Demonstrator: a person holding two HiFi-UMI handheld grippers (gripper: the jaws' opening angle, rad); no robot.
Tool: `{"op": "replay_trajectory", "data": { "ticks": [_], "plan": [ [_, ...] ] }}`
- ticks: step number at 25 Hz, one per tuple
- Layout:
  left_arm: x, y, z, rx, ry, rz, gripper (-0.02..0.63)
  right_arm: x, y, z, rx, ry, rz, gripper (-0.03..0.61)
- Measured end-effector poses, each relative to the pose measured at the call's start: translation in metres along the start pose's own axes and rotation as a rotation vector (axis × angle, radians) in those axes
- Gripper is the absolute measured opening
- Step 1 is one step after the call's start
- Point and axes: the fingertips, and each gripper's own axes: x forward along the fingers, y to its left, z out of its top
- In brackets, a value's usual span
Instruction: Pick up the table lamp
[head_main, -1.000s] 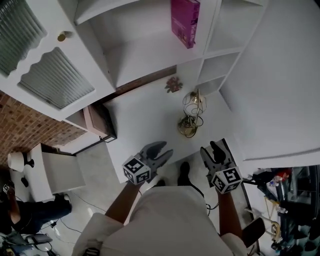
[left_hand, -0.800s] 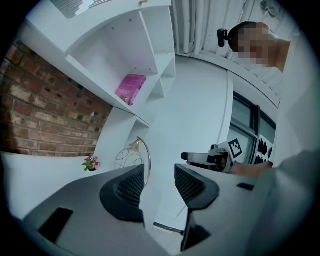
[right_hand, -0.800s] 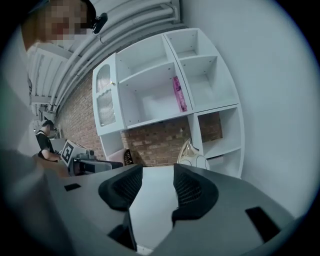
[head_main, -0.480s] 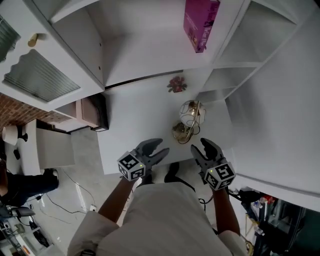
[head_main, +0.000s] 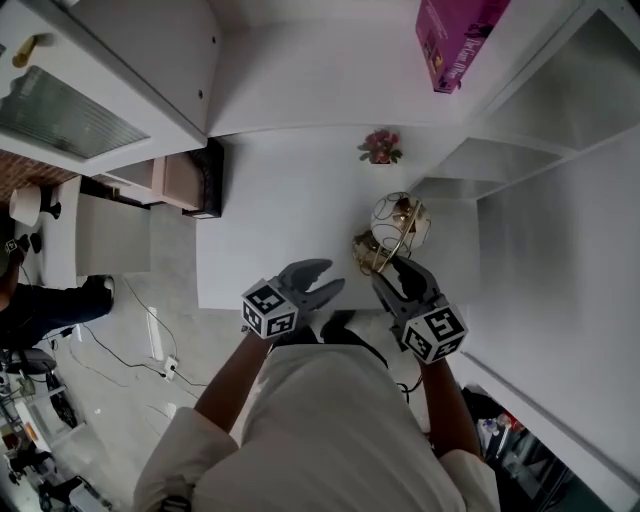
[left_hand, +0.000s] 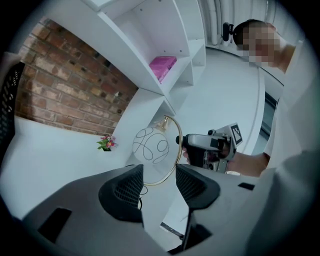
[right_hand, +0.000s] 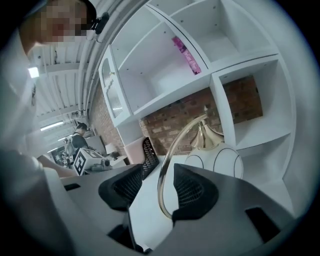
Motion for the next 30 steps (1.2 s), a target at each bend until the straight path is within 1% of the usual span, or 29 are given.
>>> {"op": "replay_trajectory", "data": {
  "ticks": [4,10,14,18,20,21,22,23,25,30],
  "plan": [
    [0.008,0.014,-0.015,-0.069,0.014,0.001,0.207,0.017,-0.001,0.003,0.031,-0.001,0.049,0.209],
    [0.025,0.033,-0.044,-0.151,0.073,-0.035,0.206,0.035,-0.006,0.013,0.133,-0.027,0.100,0.200],
    [0.037,0.047,-0.061,-0.214,0.098,-0.055,0.204,0.043,-0.004,0.021,0.216,-0.049,0.144,0.166],
    [0.051,0.065,-0.081,-0.282,0.126,-0.065,0.207,0.050,-0.003,0.029,0.265,-0.064,0.181,0.137],
    [0.056,0.074,-0.094,-0.308,0.144,-0.059,0.209,0.052,-0.003,0.032,0.275,-0.067,0.193,0.108],
    [0.058,0.078,-0.099,-0.317,0.150,-0.055,0.209,0.052,-0.003,0.034,0.278,-0.067,0.196,0.074],
    [0.061,0.081,-0.102,-0.324,0.154,-0.053,0.209,0.053,-0.004,0.035,0.284,-0.067,0.199,0.042],
    [0.064,0.084,-0.105,-0.331,0.156,-0.053,0.209,0.054,-0.005,0.037,0.293,-0.067,0.201,0.031],
    [0.069,0.087,-0.109,-0.353,0.152,-0.052,0.209,0.054,-0.006,0.038,0.310,-0.066,0.203,0.018],
    [0.076,0.097,-0.117,-0.404,0.145,-0.039,0.210,0.055,-0.008,0.039,0.322,-0.053,0.170,0.000]
  ]
}}
